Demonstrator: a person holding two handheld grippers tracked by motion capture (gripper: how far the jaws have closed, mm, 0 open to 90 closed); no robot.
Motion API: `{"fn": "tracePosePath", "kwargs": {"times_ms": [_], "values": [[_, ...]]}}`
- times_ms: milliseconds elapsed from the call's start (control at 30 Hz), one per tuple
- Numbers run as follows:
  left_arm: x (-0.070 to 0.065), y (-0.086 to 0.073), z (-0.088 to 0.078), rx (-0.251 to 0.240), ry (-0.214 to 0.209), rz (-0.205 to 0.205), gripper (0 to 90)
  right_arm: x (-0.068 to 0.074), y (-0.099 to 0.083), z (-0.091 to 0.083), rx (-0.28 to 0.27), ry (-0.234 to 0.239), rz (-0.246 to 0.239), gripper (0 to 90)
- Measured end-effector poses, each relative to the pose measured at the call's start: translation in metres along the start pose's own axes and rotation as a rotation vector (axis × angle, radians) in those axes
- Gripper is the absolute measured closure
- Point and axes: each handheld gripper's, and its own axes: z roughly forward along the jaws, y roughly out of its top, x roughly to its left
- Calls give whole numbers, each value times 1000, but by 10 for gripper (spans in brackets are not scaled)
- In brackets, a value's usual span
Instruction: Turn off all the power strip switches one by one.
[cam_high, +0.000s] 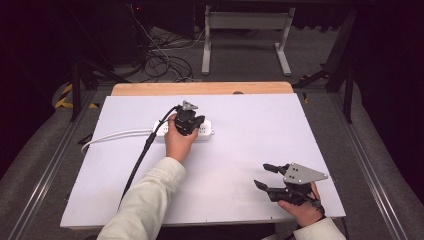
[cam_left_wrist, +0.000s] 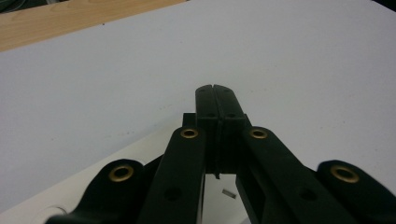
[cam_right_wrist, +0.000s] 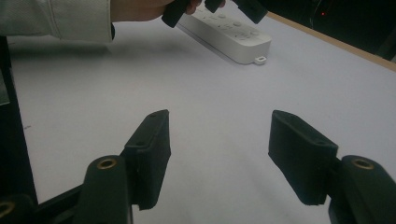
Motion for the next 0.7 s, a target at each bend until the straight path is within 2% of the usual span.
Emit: {"fn": "tracePosePath", "kwargs": {"times_ms": [267, 400, 533, 633, 700], "values": [[0, -5, 7, 17, 11, 14, 899, 0, 0, 0, 2, -1, -1, 394], [-1, -7, 9, 8, 10, 17, 898, 0, 0, 0, 1, 0, -1, 394], [-4, -7, 10, 2, 26, 34, 899, 0, 0, 0, 0, 1, -1, 394], [-4, -8, 11, 1, 27, 32, 899, 0, 0, 0, 1, 1, -3, 394], [-4, -8, 10, 3, 44, 37, 899, 0, 0, 0, 0, 1, -3, 394]]}}
